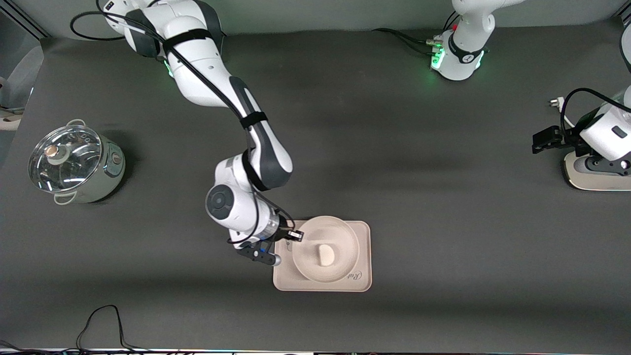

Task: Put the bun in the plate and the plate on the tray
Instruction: 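Slide the plate with the right gripper onto the bunny tray, then open the right gripper and release the plate on the tray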

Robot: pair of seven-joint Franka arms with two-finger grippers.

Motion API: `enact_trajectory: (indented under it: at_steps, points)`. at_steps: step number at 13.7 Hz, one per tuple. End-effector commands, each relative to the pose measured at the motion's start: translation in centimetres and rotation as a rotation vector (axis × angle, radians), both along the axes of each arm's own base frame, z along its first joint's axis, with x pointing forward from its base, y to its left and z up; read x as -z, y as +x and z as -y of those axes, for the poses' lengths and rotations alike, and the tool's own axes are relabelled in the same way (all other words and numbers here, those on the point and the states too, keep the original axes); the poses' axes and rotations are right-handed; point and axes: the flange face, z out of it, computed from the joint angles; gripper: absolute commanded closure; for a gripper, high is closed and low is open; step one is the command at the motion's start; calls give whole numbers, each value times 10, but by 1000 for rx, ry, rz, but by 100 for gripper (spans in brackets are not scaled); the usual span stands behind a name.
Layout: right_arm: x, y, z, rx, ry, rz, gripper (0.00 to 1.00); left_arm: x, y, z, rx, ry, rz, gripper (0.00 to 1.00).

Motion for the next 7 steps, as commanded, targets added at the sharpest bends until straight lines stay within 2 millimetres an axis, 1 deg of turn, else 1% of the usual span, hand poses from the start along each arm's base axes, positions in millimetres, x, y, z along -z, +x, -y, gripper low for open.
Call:
enact_trajectory:
  at_steps: [1,2,3,4,7]
  points:
    - [20,8,1,32,12,6,100,-6,-9,-1,-12,0,18,0]
    - [26,12,7,44,12,22,100,-6,-9,0,-10,0,18,0]
    - [34,10,3,45,16,27,100,-6,-9,-1,-12,0,18,0]
    - [39,10,5,46,12,28,100,-6,-9,-1,-12,0,18,0]
    - [41,12,9,57,11,25,100,-6,-9,-1,-12,0,18,0]
